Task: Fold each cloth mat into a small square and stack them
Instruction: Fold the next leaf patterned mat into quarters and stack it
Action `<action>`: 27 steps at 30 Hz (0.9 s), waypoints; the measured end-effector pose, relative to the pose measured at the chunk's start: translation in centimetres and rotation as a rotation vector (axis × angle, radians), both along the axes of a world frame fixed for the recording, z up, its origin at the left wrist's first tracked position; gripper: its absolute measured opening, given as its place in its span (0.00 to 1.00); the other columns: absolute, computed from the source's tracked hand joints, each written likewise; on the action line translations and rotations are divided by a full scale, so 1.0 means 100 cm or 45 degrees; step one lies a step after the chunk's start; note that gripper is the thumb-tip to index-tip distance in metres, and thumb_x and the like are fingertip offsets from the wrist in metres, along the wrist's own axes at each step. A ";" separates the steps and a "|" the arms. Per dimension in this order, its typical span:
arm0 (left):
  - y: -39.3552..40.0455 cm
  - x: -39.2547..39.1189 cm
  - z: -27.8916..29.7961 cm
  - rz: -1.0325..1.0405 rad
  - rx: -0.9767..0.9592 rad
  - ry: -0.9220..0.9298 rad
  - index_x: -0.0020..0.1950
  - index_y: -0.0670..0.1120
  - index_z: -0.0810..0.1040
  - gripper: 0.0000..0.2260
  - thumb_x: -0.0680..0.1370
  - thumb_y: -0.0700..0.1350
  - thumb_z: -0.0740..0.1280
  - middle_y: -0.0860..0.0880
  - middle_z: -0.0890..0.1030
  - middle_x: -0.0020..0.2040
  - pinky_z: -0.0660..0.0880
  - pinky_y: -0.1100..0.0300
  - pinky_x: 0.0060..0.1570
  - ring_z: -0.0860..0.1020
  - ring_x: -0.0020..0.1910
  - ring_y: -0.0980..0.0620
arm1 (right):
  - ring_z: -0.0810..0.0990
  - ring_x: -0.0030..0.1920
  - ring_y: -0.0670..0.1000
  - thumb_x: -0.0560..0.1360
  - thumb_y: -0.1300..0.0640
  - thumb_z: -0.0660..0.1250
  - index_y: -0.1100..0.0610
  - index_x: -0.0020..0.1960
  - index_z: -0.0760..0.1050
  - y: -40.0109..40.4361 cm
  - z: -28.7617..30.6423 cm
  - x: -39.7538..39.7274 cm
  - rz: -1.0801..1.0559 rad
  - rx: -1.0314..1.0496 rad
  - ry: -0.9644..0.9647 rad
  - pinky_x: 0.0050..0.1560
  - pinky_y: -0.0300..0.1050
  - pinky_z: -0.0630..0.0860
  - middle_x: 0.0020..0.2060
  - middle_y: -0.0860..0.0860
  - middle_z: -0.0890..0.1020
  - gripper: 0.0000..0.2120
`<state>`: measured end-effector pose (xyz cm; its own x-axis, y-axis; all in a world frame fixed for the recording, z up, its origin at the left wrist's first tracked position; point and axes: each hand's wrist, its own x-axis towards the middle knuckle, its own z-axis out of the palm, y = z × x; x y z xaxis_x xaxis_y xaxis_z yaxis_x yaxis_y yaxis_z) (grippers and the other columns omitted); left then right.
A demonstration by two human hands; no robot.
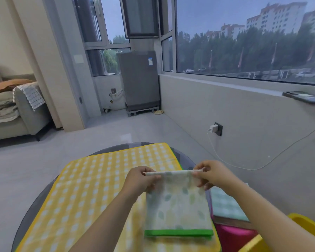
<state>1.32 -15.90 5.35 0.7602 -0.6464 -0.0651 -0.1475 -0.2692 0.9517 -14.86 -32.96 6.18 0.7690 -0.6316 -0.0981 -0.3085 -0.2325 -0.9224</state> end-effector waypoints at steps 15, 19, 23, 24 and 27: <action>-0.138 -0.100 0.015 -0.039 -0.376 0.069 0.39 0.44 0.82 0.04 0.71 0.43 0.74 0.47 0.83 0.35 0.77 0.58 0.44 0.82 0.38 0.50 | 0.84 0.39 0.50 0.71 0.55 0.72 0.55 0.38 0.82 -0.087 0.013 -0.106 -0.509 -0.156 -0.248 0.48 0.44 0.79 0.34 0.52 0.85 0.05; -0.182 -0.116 -0.020 -0.043 -0.269 0.122 0.39 0.48 0.81 0.03 0.71 0.43 0.74 0.46 0.84 0.40 0.77 0.55 0.48 0.82 0.45 0.47 | 0.82 0.44 0.50 0.71 0.55 0.73 0.49 0.38 0.80 -0.119 -0.022 -0.122 -0.568 -0.130 -0.150 0.53 0.49 0.78 0.38 0.48 0.83 0.04; -0.223 -0.124 -0.051 -0.014 -0.202 0.130 0.45 0.47 0.81 0.03 0.73 0.42 0.72 0.47 0.83 0.49 0.75 0.53 0.58 0.80 0.51 0.49 | 0.81 0.47 0.50 0.70 0.54 0.72 0.46 0.37 0.81 -0.152 -0.061 -0.123 -0.687 -0.146 -0.117 0.53 0.51 0.77 0.40 0.46 0.84 0.05; -0.232 -0.125 -0.056 0.000 -0.194 0.107 0.51 0.45 0.81 0.07 0.74 0.41 0.71 0.47 0.82 0.53 0.74 0.54 0.60 0.79 0.54 0.49 | 0.81 0.46 0.49 0.71 0.54 0.72 0.46 0.38 0.81 -0.160 -0.068 -0.122 -0.723 -0.163 -0.140 0.51 0.48 0.77 0.39 0.46 0.84 0.05; -0.258 -0.125 -0.070 0.046 -0.222 0.033 0.60 0.42 0.79 0.14 0.75 0.39 0.69 0.47 0.80 0.58 0.69 0.56 0.65 0.76 0.60 0.51 | 0.79 0.44 0.44 0.72 0.56 0.70 0.51 0.46 0.82 -0.178 -0.085 -0.113 -0.789 -0.240 -0.223 0.41 0.35 0.72 0.41 0.45 0.82 0.04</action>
